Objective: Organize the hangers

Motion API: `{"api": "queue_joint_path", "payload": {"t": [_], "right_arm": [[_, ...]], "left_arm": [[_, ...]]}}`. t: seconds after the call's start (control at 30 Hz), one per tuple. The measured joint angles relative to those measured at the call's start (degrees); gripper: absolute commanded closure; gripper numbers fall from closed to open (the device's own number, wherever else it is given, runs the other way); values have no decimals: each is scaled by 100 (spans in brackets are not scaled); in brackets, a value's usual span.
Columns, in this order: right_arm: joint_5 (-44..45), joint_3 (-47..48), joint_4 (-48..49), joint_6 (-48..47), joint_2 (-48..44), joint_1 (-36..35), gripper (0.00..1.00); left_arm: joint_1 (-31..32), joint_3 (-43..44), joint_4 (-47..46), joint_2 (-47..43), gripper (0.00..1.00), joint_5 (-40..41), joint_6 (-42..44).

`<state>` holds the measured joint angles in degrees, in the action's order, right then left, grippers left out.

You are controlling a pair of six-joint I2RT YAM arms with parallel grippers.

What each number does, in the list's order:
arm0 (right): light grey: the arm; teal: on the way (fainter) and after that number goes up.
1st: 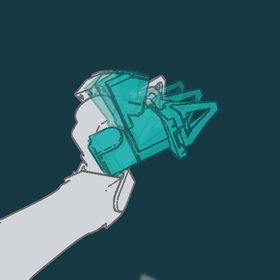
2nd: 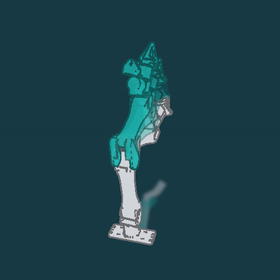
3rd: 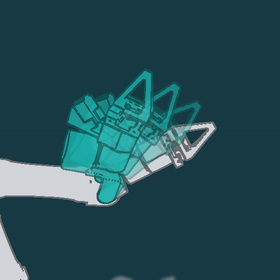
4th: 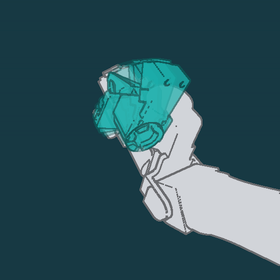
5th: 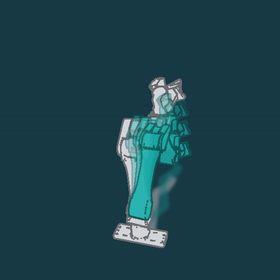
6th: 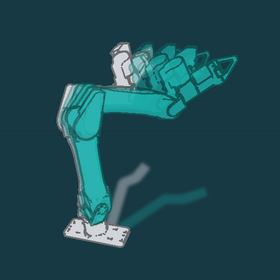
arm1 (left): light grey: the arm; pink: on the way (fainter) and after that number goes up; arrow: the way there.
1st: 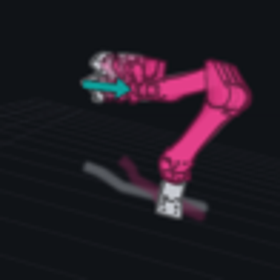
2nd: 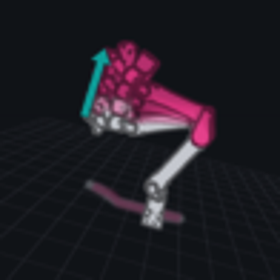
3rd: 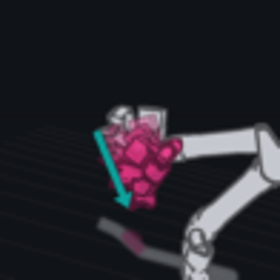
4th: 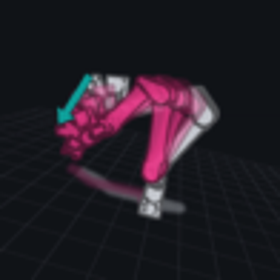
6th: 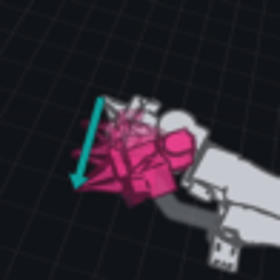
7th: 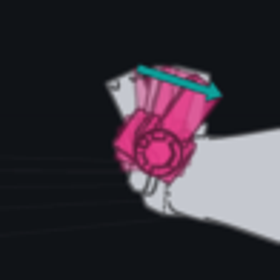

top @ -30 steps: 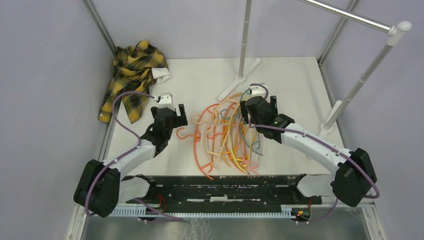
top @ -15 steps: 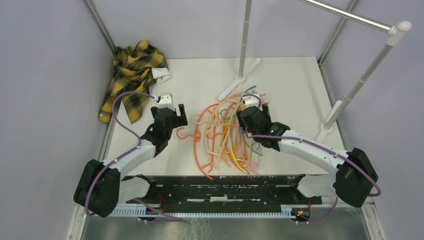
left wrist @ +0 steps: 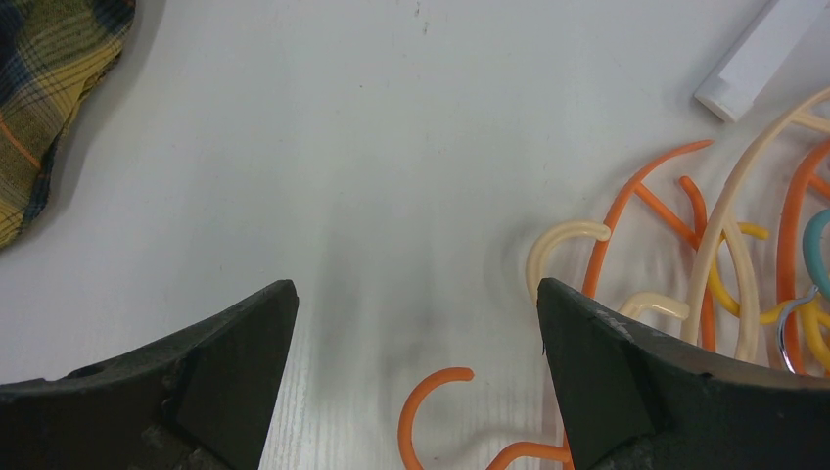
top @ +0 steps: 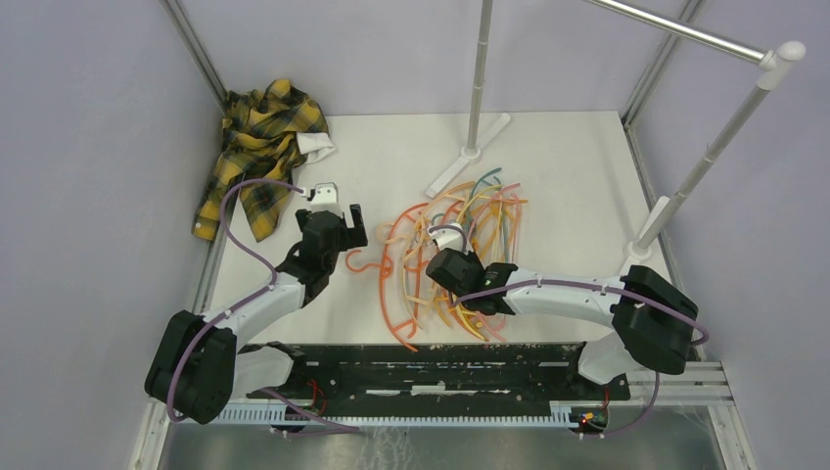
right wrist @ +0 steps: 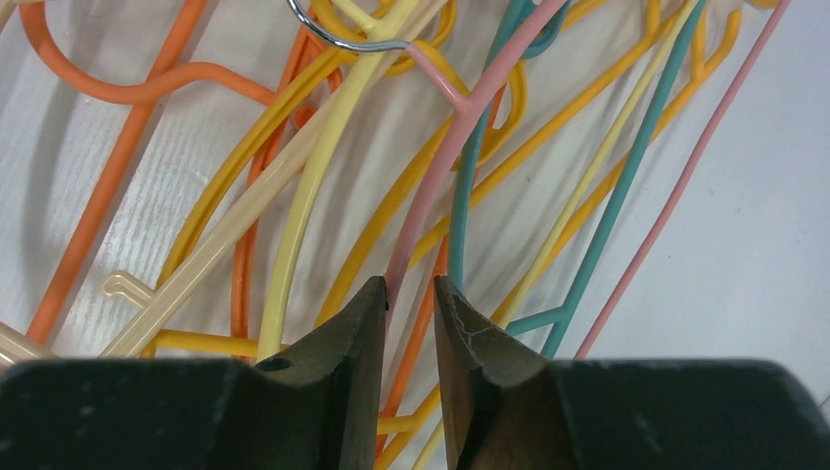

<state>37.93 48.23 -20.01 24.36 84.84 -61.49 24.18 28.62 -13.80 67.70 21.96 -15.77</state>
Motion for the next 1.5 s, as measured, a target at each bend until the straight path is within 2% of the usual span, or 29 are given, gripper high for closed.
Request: {"api": "queue_joint_path", "payload": {"t": [0.27,0.4,0.57,0.83,0.93,1.0,1.07,1.33,1.5], "right_arm": [[98,0,-39,188,72,4,71],[66,-2,-63,334,177,4,65],[59,-35,-68,496,190,4,62],[68,-72,-151,697,278,4,63],[66,-129,-157,780,310,4,67],[66,-175,-153,833,310,4,80],[68,-219,-153,896,310,4,99],[50,-254,-273,992,129,13,99],[-68,-229,-656,994,-1075,13,99]], "left_arm": [[0,0,0,9,1,4,0],[0,0,2,24,1,20,0],[0,0,2,94,1,24,0],[0,0,7,125,1,46,0],[0,0,9,125,1,48,0],[0,0,11,125,1,50,0],[0,0,13,125,1,50,0],[0,0,24,127,1,105,0],[0,0,24,133,1,175,0]]}}
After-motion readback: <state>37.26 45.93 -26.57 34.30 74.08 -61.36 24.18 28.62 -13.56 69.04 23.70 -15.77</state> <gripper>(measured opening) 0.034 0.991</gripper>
